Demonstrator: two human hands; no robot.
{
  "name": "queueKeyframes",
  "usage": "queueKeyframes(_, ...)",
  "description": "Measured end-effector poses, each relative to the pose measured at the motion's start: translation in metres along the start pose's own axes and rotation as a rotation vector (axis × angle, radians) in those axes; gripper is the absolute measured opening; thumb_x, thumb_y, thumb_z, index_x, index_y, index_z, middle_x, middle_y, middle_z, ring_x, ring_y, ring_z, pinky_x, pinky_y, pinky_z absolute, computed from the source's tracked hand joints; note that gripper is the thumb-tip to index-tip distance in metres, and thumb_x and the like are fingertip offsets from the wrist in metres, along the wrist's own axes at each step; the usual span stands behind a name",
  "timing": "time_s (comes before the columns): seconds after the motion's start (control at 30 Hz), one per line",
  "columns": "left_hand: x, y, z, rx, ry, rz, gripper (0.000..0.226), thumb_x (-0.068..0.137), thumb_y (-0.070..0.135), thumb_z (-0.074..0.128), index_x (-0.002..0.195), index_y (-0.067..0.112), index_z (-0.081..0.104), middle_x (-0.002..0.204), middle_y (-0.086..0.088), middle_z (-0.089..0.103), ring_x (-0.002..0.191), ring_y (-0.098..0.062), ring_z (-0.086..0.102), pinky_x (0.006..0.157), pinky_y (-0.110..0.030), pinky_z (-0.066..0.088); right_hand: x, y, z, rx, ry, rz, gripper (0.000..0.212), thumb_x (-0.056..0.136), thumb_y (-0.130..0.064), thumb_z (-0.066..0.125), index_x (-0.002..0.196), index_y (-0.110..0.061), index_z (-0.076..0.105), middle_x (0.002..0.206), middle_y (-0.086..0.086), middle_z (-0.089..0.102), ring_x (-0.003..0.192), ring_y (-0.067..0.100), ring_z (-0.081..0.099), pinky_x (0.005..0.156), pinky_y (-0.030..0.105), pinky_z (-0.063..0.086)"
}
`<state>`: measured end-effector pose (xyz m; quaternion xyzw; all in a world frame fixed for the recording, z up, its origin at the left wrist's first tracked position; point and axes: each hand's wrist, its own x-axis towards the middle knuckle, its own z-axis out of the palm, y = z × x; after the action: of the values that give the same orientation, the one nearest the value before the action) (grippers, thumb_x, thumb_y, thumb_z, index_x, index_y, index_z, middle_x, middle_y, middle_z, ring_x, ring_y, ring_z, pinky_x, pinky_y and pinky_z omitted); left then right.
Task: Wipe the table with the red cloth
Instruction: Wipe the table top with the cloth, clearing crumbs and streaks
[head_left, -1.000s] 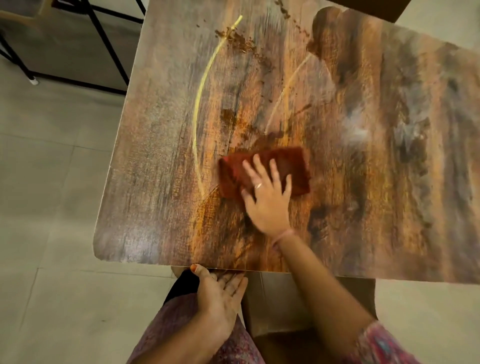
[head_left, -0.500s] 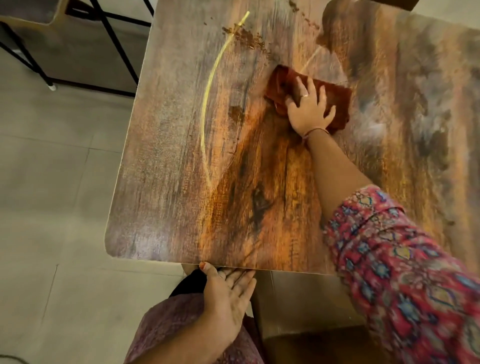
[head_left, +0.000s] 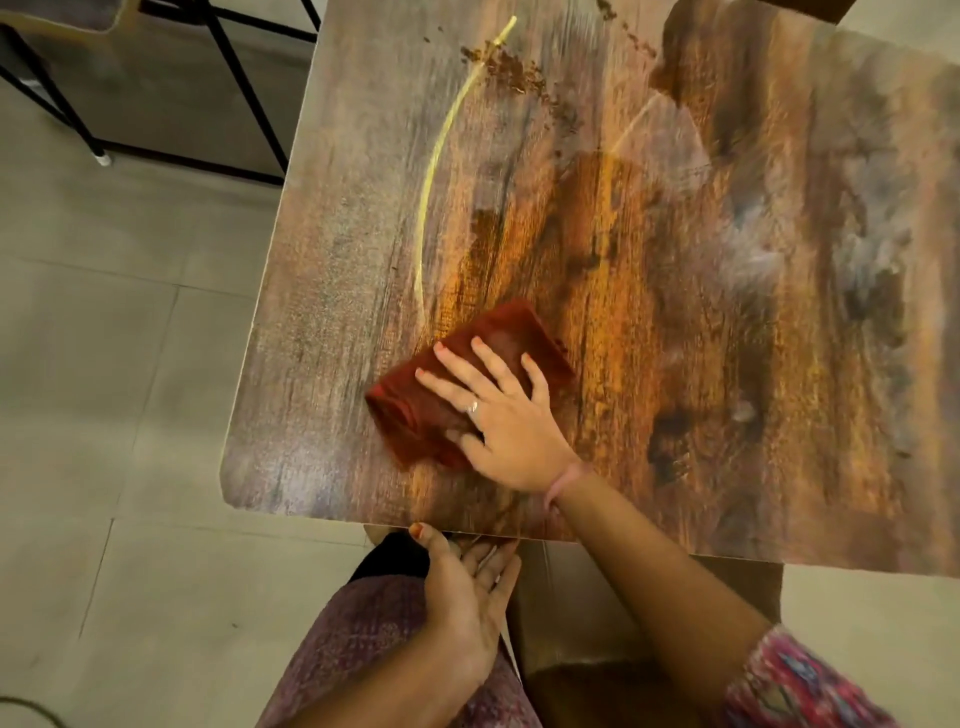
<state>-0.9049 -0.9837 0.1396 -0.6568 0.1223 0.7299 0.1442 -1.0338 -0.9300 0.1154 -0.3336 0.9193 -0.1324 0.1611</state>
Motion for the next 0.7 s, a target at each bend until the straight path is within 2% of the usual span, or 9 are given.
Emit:
queueKeyframes(0.07, 0.0, 0.001, -0.001, 0.001, -0.003, 0.003, 0.083, 0.086, 0.066, 0.028, 0.139, 0.003, 0.036, 0.13, -0.021, 0.051, 0.093, -0.029, 0.059, 0.087, -0.04, 0.046, 0.047, 0.013, -0.013, 0.023, 0.043, 0.086, 0.061, 0.091, -0.04, 0.047, 0.145, -0.049, 0.021, 0.157, -0.02, 0.013, 0.147, 0.013, 0.005, 0.111, 0.053, 0.001)
queueKeyframes(0.2, -0.003, 0.001, -0.002, 0.002, -0.006, 0.003, 0.08, 0.087, 0.066, 0.029, 0.137, 0.005, 0.038, 0.129, -0.021, 0.052, 0.09, -0.028, 0.06, 0.082, -0.038, 0.048, 0.134, 0.04, -0.042, 0.089, 0.144, 0.312, 0.057, 0.093, -0.04, 0.045, 0.146, -0.046, 0.025, 0.158, -0.018, 0.013, 0.147, 0.015, 0.004, 0.112, 0.055, 0.001)
queueKeyframes(0.3, -0.004, 0.001, -0.004, -0.006, -0.022, 0.007, 0.076, 0.088, 0.065, 0.03, 0.136, 0.007, 0.04, 0.121, -0.018, 0.055, 0.091, -0.027, 0.061, 0.082, -0.037, 0.048, 0.147, 0.034, -0.04, 0.13, 0.166, 0.377, 0.057, 0.094, -0.037, 0.044, 0.147, -0.044, 0.024, 0.159, -0.016, 0.01, 0.147, 0.017, 0.001, 0.114, 0.055, -0.003)
queueKeyframes(0.4, -0.005, 0.001, -0.006, -0.037, -0.05, 0.003, 0.072, 0.088, 0.064, 0.031, 0.131, 0.007, 0.042, 0.119, -0.017, 0.055, 0.095, -0.028, 0.059, 0.089, -0.038, 0.045, 0.099, 0.005, -0.02, 0.082, 0.195, 0.309, 0.059, 0.093, -0.033, 0.047, 0.147, -0.041, 0.026, 0.159, -0.015, 0.014, 0.147, 0.017, 0.004, 0.114, 0.053, -0.001)
queueKeyframes(0.53, -0.006, 0.002, -0.008, -0.01, -0.049, 0.011, 0.072, 0.091, 0.061, 0.03, 0.13, 0.004, 0.047, 0.119, -0.018, 0.059, 0.1, -0.029, 0.06, 0.091, -0.042, 0.045, -0.02, -0.03, 0.02, 0.036, 0.078, 0.103, 0.067, 0.089, -0.031, 0.048, 0.148, -0.043, 0.02, 0.159, -0.016, 0.01, 0.148, 0.016, 0.0, 0.113, 0.052, 0.003)
queueKeyframes(0.6, -0.011, 0.006, -0.005, 0.02, -0.052, 0.006, 0.06, 0.096, 0.055, 0.028, 0.126, 0.009, 0.052, 0.121, -0.016, 0.06, 0.105, -0.029, 0.059, 0.09, -0.044, 0.046, -0.065, -0.036, 0.033, 0.016, 0.018, 0.103, 0.066, 0.09, -0.036, 0.043, 0.148, -0.046, 0.014, 0.158, -0.02, 0.003, 0.147, 0.012, -0.005, 0.114, 0.05, 0.001)
queueKeyframes(0.7, -0.021, 0.011, -0.003, 0.088, -0.064, -0.031, 0.047, 0.101, 0.045, 0.03, 0.119, 0.009, 0.055, 0.115, -0.017, 0.062, 0.106, -0.032, 0.059, 0.09, -0.046, 0.047, -0.072, -0.035, 0.033, 0.014, -0.009, 0.154, 0.065, 0.089, -0.041, 0.037, 0.147, -0.05, 0.01, 0.157, -0.024, 0.0, 0.146, 0.007, -0.007, 0.113, 0.049, 0.001)
